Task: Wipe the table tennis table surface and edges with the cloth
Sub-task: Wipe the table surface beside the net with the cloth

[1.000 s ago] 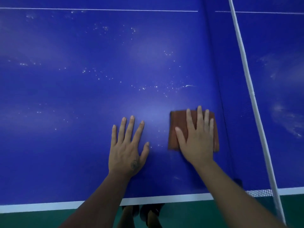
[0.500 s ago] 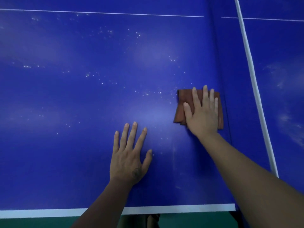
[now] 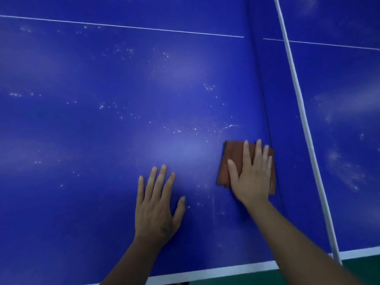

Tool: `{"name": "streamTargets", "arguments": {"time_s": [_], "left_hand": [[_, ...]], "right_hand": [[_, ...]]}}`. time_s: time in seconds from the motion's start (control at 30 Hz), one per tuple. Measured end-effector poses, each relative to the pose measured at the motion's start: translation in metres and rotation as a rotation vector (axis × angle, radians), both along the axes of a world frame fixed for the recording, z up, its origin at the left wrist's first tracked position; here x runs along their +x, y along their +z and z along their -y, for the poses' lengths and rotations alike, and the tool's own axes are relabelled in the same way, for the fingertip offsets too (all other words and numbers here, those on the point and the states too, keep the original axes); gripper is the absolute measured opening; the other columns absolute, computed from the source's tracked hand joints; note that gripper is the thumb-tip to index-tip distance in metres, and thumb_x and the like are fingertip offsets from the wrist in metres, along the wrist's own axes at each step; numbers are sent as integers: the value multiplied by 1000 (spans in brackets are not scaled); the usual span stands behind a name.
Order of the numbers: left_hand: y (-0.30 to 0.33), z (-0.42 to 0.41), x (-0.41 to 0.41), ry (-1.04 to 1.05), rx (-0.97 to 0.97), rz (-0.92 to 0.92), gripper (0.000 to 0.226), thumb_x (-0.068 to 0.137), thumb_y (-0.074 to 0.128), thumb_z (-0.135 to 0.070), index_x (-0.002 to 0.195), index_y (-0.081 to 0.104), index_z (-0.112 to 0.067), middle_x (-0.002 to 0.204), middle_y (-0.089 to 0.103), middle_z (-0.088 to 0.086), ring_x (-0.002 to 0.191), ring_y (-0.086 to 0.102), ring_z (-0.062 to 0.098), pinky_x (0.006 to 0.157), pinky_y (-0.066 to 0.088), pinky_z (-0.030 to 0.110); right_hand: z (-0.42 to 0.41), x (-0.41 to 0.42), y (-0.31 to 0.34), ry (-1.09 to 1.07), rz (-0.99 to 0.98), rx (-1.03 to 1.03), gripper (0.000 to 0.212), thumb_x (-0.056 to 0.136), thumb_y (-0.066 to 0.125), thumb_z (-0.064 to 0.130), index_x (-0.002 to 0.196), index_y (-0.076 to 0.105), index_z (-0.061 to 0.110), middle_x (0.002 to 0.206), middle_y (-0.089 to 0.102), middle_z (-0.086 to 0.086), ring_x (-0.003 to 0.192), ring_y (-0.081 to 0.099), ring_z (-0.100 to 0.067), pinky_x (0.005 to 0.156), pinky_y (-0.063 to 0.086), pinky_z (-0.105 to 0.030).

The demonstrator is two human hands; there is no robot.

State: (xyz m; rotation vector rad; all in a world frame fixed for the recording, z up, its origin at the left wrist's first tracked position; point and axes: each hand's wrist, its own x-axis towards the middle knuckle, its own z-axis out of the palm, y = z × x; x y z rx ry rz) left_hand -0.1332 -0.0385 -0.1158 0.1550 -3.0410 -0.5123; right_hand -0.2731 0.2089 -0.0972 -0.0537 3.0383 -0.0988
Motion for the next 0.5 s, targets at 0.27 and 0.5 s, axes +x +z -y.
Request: {"name": "streamTargets", "arguments": {"time_s": [0.27,0.5], "left_hand": [[10,37,-93,77,-55,-66,71,105,51,-51,161,44,-8,176,26,12,166,14,34,132,16,61],[1,47,-123,87,-109,-30,75,108,41,-56,166,36,-8,178,22,12,166,12,34,132,15,61]], "right_hand": [[59,-133,-2,77,11,-15,76,105,28,63,167,17,21,174,7,-15,161,1,-37,131,4,-54],[26,-29,-4,95,-21,-36,77,105,31,63,167,18,20,175,1,-11,162,0,-33,131,8,-54]]}}
